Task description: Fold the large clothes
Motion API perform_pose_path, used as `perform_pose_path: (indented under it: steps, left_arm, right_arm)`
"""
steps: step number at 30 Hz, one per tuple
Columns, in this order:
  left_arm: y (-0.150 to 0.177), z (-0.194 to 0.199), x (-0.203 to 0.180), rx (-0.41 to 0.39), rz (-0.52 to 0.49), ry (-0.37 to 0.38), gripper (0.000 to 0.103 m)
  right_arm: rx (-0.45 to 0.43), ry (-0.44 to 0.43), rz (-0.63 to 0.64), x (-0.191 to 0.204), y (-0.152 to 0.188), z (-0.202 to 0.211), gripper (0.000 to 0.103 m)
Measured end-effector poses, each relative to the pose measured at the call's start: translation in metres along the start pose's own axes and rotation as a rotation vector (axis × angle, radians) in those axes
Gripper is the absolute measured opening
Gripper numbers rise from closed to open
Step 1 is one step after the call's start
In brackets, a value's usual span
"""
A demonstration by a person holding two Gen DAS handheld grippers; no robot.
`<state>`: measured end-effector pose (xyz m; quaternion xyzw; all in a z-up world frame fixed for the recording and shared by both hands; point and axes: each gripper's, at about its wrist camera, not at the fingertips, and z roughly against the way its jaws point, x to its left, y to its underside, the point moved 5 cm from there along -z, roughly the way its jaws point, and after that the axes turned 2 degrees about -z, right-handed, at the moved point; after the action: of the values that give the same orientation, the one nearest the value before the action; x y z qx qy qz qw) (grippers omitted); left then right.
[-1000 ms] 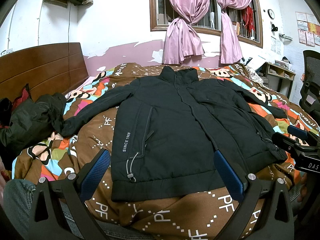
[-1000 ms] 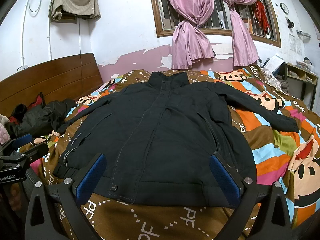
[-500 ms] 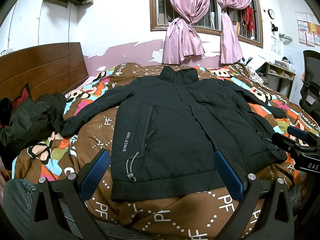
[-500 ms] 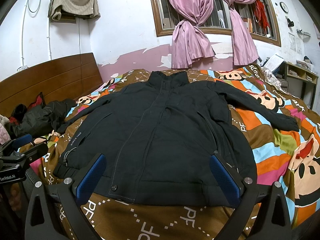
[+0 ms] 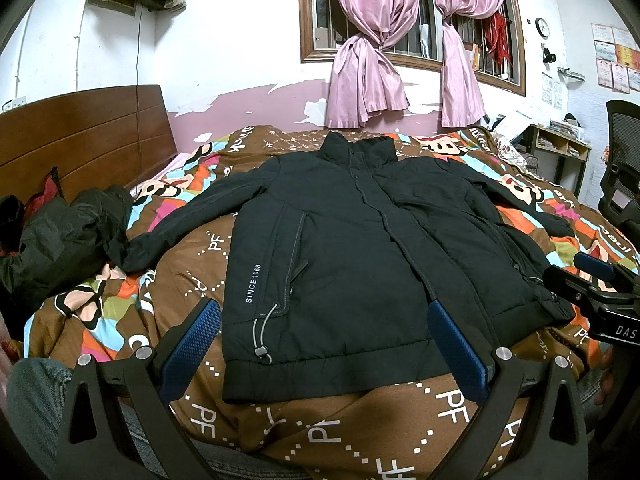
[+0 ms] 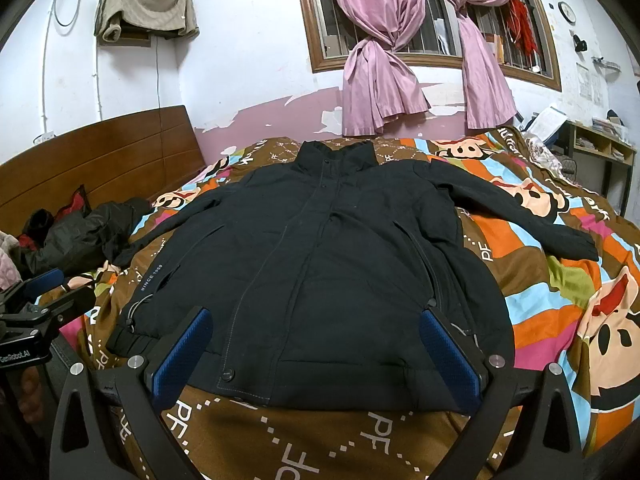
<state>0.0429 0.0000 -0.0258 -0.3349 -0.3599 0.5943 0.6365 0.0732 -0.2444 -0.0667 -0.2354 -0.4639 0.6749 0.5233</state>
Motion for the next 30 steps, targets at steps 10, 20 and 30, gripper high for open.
perform_pose_path:
  steps: [10, 20, 30]
  left_arm:
    - [0.0000, 0.0000, 0.0000, 0.000, 0.000, 0.000, 0.101]
    - [0.0000, 0.0000, 0.0000, 0.000, 0.000, 0.000, 0.101]
    - [0.0000, 0.0000, 0.0000, 0.000, 0.000, 0.000, 0.101]
  right_arm:
    - [0.001, -0.001, -0.002, -0.0010, 0.0007, -0.0007, 0.103]
    - [0.001, -0.001, -0.003, -0.0015, 0.0010, -0.0011, 0.103]
    - [0.004, -0.003, -0.006, -0.0029, 0.0016, -0.0018, 0.103]
